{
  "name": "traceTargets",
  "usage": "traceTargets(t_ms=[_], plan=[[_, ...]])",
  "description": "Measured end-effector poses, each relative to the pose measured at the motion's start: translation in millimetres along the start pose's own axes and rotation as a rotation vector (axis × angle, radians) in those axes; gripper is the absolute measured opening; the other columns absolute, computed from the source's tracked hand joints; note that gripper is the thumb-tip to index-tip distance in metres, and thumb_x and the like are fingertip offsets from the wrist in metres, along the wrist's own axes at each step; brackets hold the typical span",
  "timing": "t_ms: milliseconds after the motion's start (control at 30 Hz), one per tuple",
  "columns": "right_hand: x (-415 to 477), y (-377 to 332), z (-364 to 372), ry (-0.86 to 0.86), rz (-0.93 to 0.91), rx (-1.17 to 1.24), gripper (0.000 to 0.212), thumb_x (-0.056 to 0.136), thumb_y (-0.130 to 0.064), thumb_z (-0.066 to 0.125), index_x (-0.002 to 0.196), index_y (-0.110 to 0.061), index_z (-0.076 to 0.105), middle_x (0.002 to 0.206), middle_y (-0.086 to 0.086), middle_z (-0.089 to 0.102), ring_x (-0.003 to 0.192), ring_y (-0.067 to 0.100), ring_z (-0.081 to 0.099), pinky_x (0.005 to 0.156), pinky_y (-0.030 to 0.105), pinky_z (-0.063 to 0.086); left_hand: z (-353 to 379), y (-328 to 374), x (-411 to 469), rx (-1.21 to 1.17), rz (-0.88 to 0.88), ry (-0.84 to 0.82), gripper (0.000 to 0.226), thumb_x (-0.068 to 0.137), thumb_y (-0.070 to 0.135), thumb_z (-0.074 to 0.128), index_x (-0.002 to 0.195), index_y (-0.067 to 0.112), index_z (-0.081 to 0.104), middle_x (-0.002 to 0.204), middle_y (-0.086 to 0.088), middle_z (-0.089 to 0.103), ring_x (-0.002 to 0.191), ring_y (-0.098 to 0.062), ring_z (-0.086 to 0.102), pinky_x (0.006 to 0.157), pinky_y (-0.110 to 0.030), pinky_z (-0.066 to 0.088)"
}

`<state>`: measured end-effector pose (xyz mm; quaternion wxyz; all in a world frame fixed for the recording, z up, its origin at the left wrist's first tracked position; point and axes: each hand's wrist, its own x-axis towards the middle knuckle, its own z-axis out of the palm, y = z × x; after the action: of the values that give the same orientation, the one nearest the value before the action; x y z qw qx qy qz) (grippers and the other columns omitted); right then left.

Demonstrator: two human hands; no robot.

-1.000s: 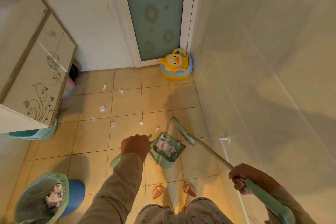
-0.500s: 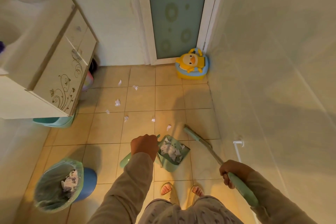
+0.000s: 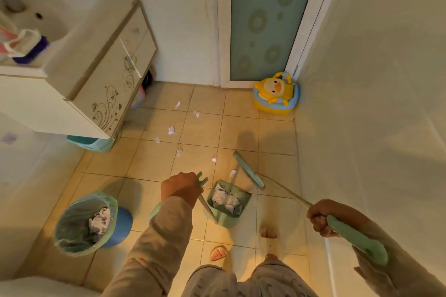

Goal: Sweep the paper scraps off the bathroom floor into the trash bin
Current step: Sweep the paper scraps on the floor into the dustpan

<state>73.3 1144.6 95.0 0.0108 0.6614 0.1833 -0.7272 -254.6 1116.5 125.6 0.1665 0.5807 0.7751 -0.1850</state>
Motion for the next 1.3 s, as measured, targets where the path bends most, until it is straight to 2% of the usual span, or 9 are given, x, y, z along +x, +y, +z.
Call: traceTargets(t_ms=[200,300,467,567,633,800,1000,1167,1300], plan=[[4.8,-79.6,2.0,0.044,-0.130,-0.289,0.039,0.092,0.001,0.034,0.056,-0.012,0.035,0.027,0.000,0.039,0.019,0.007,0.035,0.026,0.008,0.027,0.5,16.6,-2.6,-0.069,-0.134,-0.071,0.037,0.095,0.039,0.049,0.120,0.014,0.058,0.115,-0.006,0.065,0.106,-0.023,0.062,0.088,-0.029,0.048],[8.7,-104.3,0.3,0.019,-0.222,-0.307,0.036,0.093,-0.001,0.039,0.058,-0.011,0.039,0.033,-0.001,0.046,0.027,0.007,0.044,0.030,0.012,0.034,6.8,26.0,-5.5,-0.074,-0.189,-0.102,0.037,0.095,0.040,0.048,0.120,0.016,0.057,0.116,-0.005,0.065,0.107,-0.024,0.062,0.087,-0.029,0.048],[18.1,-137.8,19.8,0.093,-0.214,-0.971,0.045,0.092,0.000,0.036,0.048,-0.009,0.041,0.018,-0.004,0.040,0.044,0.017,0.039,0.047,0.023,0.032,20.0,41.2,-10.9,-0.106,-0.297,-0.093,0.036,0.093,0.043,0.048,0.118,0.018,0.057,0.111,-0.003,0.067,0.104,-0.023,0.063,0.084,-0.030,0.049],[17.2,-135.2,19.4,0.054,-0.129,-1.171,0.043,0.091,-0.002,0.036,0.049,-0.008,0.039,0.027,0.004,0.045,0.051,0.019,0.037,0.051,0.024,0.032,23.9,54.6,-15.2,-0.123,-0.326,-0.090,0.035,0.094,0.041,0.049,0.119,0.018,0.056,0.112,-0.003,0.066,0.104,-0.023,0.062,0.084,-0.031,0.049],[14.1,-123.8,6.6,0.012,-0.124,-1.133,0.040,0.090,-0.003,0.041,0.050,-0.008,0.037,0.040,0.007,0.044,0.051,0.017,0.035,0.050,0.024,0.031,26.1,60.9,-17.0,-0.125,-0.340,-0.085,0.035,0.094,0.041,0.049,0.119,0.018,0.056,0.112,-0.003,0.066,0.104,-0.023,0.063,0.084,-0.031,0.049],[8.2,-116.7,-36.5,-0.086,-0.208,-0.710,0.042,0.081,-0.005,0.055,0.042,-0.013,0.042,0.038,0.001,0.040,0.033,0.011,0.037,0.038,0.016,0.030,26.7,66.5,-15.2,-0.142,-0.357,-0.065,0.035,0.093,0.039,0.051,0.120,0.017,0.056,0.113,-0.003,0.066,0.104,-0.022,0.063,0.089,-0.031,0.049],[9.4,-146.5,-50.9,-0.135,0.080,-0.949,0.054,0.090,-0.003,0.040,0.037,-0.013,0.042,0.029,-0.002,0.041,0.024,0.005,0.041,0.029,0.011,0.028,27.7,55.2,-18.8,-0.146,-0.358,-0.075,0.035,0.093,0.040,0.050,0.120,0.019,0.056,0.113,-0.003,0.066,0.105,-0.022,0.063,0.088,-0.031,0.049],[4.9,-162.6,-42.4,-0.104,0.061,-0.994,0.057,0.093,-0.005,0.038,0.036,-0.013,0.041,0.028,-0.003,0.039,0.022,0.004,0.038,0.029,0.010,0.026,27.7,39.6,-25.4,-0.170,-0.391,-0.055,0.036,0.093,0.043,0.049,0.118,0.018,0.057,0.111,-0.003,0.067,0.103,-0.023,0.063,0.084,-0.030,0.049],[8.3,-177.6,-24.1,-0.082,-0.020,-1.012,0.046,0.091,-0.007,0.042,0.046,-0.013,0.038,0.030,-0.004,0.041,0.023,0.005,0.038,0.030,0.010,0.028,32.6,29.4,-32.8,-0.212,-0.452,-0.028,0.037,0.093,0.044,0.050,0.116,0.017,0.060,0.107,-0.004,0.068,0.099,-0.024,0.065,0.083,-0.031,0.051]])
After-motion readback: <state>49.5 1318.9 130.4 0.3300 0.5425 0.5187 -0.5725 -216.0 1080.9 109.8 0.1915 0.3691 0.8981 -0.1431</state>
